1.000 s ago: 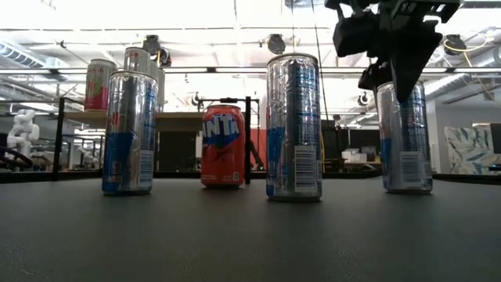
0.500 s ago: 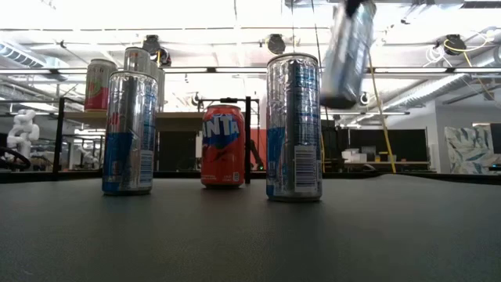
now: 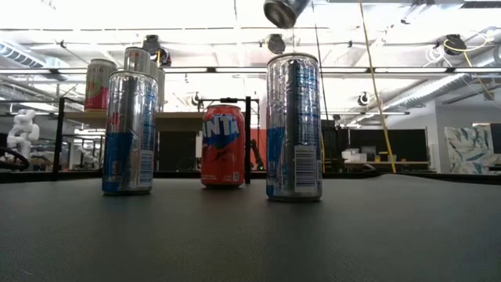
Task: Place canned beverage on shelf
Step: Put the top right blue soda can on the shelf
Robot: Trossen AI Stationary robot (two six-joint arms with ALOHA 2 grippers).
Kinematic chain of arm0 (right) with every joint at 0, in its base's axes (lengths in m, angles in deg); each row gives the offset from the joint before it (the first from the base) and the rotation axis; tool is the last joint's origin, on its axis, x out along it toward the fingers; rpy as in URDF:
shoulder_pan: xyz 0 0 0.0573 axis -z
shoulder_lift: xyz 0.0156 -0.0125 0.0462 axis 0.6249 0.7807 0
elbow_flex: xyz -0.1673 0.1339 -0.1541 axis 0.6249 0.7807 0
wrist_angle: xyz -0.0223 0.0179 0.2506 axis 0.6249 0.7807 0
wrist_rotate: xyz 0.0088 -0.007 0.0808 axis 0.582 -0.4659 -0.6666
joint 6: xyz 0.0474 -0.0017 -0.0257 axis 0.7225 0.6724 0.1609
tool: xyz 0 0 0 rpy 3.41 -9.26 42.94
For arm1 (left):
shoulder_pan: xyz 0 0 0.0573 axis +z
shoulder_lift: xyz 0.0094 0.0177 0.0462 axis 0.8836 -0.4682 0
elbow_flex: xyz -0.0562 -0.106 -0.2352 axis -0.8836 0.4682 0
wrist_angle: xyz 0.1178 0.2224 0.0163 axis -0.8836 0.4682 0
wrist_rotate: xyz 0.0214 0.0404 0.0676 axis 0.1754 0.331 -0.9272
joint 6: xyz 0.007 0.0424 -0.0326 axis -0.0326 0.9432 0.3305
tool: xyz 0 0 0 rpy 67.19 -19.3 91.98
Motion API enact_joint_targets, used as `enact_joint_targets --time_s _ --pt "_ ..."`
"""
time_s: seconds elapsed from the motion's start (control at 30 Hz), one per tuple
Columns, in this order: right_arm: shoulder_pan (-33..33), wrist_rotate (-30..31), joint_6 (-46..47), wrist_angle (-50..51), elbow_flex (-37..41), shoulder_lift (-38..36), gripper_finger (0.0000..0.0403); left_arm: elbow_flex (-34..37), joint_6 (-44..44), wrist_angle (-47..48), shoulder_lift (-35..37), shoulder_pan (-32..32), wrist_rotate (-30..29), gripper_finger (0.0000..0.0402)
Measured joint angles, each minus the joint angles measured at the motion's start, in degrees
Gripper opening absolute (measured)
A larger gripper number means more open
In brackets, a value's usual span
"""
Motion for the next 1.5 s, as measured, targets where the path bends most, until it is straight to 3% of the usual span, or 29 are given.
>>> enact_joint_targets --time_s 0.2,0.33,0.73,0.97,1.23,1.5 --pt "0.00 -0.07 -7.53 -8.40 -0.02 0.40 0.0220 -0.01 4.30 -8.49 0.30 4.34 8.44 0.0349" --pt "0.00 0.00 -11.46 -11.42 -0.02 0.64 0.0220 -0.01 7.98 -9.20 -0.03 7.02 12.08 0.0369" --pt "0.00 -0.17 -17.99 -12.07 -0.02 0.79 0.0220 0.01 20.81 -11.22 -2.39 16.18 29.81 0.0370" --pt "0.00 -0.22 -18.39 -13.41 -0.02 0.79 0.0220 0.01 24.79 -15.17 -5.67 16.84 33.68 0.0370" --pt "0.02 -0.20 -19.38 -14.96 -0.02 0.79 0.0220 0.03 25.14 -14.90 -9.82 16.84 33.88 0.0367" --pt "0.02 -0.11 -19.87 -14.96 -0.02 0.79 0.0220 0.08 24.70 -14.74 -10.04 16.81 33.42 0.0299"
